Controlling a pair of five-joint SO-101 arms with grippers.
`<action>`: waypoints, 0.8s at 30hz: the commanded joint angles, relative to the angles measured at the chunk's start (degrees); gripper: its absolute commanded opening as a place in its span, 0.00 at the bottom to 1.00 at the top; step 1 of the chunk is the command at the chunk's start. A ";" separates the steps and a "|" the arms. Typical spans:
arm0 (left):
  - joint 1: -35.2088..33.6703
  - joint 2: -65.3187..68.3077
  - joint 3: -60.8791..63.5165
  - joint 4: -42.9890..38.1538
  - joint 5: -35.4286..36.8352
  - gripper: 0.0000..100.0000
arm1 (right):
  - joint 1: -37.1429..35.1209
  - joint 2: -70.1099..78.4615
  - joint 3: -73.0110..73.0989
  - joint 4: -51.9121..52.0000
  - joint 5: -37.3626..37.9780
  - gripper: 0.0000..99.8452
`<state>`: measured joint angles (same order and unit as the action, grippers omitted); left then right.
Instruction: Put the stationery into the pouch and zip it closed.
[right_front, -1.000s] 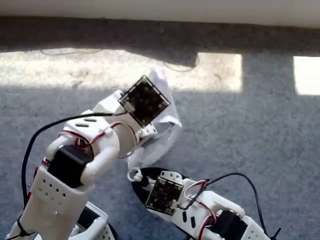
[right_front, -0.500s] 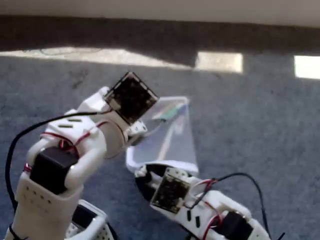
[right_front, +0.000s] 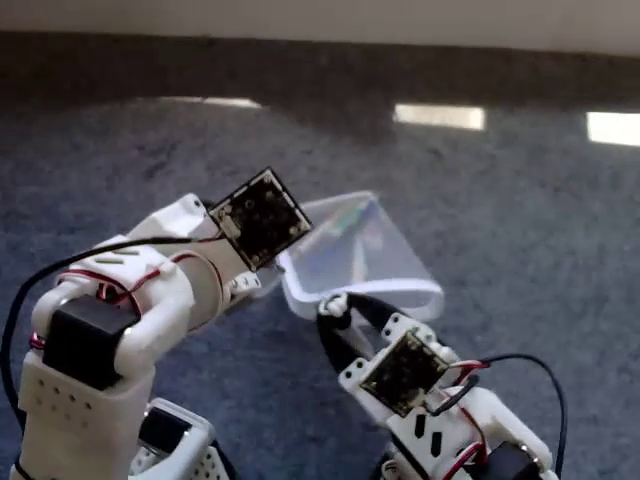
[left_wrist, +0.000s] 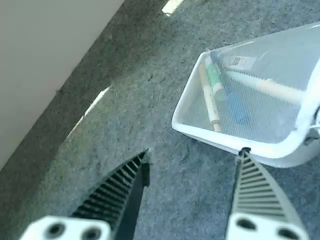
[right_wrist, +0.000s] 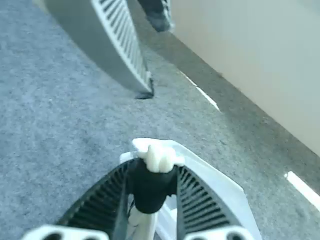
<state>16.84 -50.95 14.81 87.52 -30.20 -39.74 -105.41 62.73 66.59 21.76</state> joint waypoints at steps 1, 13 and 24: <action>3.65 -4.35 -1.89 1.85 -0.35 0.26 | 4.26 0.04 -3.91 -0.75 -1.85 0.00; 17.36 -7.34 4.70 2.99 0.26 0.28 | 9.98 0.04 -8.31 -1.01 -4.40 0.00; 19.30 -7.43 19.38 -15.21 5.27 0.29 | 10.07 -0.04 -8.40 -1.01 -4.40 0.00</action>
<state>35.30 -57.10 32.92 77.49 -26.07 -30.24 -105.41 57.63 66.59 17.89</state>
